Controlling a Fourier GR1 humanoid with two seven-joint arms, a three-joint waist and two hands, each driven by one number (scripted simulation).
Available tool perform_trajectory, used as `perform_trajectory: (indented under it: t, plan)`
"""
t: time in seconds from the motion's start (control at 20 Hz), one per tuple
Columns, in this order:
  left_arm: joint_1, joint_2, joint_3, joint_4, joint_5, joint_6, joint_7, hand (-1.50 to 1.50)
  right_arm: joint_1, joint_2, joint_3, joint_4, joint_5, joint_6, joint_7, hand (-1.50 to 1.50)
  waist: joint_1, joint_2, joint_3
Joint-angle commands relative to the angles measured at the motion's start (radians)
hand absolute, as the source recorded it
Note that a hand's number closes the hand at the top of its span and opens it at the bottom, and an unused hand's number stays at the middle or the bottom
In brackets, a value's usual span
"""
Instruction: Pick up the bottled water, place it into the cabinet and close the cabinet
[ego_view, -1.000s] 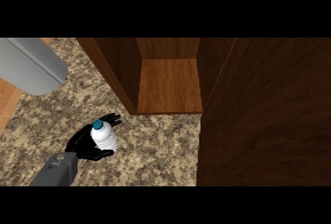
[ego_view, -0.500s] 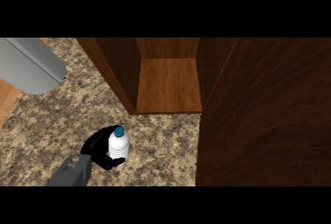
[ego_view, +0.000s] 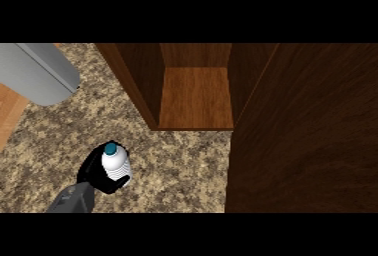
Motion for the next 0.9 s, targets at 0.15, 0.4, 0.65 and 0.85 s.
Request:
perform_trajectory:
  t: [0.15,0.4,0.65,0.85]
  plan:
    - [0.048,0.012,0.153,-0.011,0.156,0.011,-0.124,1.50,-0.032,0.019,-0.007,0.062,-0.001,-0.006,-0.035,-1.50,-0.001,0.001,0.000]
    - [0.057,-0.002,0.145,-0.106,0.228,-0.006,0.013,1.50,-0.041,-0.020,-0.029,0.043,-0.006,0.001,-0.013,-1.50,-0.001,-0.002,0.002]
    - [0.112,-0.037,0.099,-0.256,0.262,0.008,0.106,1.50,-0.111,0.014,0.007,0.056,-0.001,-0.036,0.041,-1.50,0.004,-0.002,0.002]
    - [0.181,-0.107,0.051,-0.508,0.301,0.141,0.269,1.50,-0.051,-0.030,-0.017,0.089,-0.019,0.018,-0.046,-1.50,0.007,-0.006,0.003]
